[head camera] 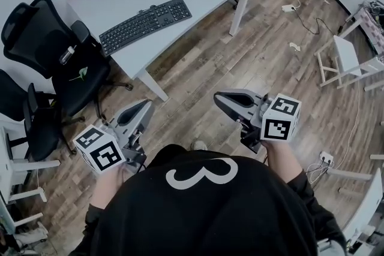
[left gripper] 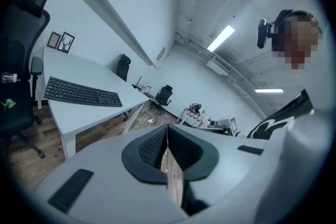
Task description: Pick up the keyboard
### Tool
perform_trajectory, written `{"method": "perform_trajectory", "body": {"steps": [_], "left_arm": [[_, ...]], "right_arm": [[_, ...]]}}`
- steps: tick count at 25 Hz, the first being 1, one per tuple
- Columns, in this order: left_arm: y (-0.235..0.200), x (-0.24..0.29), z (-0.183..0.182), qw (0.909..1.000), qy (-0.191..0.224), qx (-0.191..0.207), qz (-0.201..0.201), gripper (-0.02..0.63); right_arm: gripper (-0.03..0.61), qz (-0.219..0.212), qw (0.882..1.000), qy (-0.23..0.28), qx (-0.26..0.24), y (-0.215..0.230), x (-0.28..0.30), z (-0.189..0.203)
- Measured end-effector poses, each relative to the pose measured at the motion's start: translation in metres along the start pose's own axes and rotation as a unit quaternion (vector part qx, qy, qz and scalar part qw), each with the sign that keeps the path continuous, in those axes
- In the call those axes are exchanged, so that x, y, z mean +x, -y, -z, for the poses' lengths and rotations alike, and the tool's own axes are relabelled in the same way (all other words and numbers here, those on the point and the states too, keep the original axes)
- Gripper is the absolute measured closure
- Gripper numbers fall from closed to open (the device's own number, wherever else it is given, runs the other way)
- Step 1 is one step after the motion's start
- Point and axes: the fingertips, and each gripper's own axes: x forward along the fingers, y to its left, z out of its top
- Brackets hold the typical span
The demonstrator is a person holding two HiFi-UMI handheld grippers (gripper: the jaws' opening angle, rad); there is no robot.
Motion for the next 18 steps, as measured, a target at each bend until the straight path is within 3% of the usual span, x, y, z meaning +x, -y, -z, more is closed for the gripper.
{"method": "perform_trajectory", "body": {"steps": [8, 18], "left_arm": [[-0.032, 0.009, -0.008, 0.9991, 0.004, -0.015, -0.038, 0.6], [-0.086, 0.063, -0.056, 0.9993, 0.014, -0.021, -0.028, 0.598]], "right_arm": [[0.569, 0.001, 1.0, 0.009, 0.019, 0.03, 0.002, -0.012], [0.569, 0.021, 1.0, 0.012, 0.012, 0.088, 0.029, -0.058]]}}
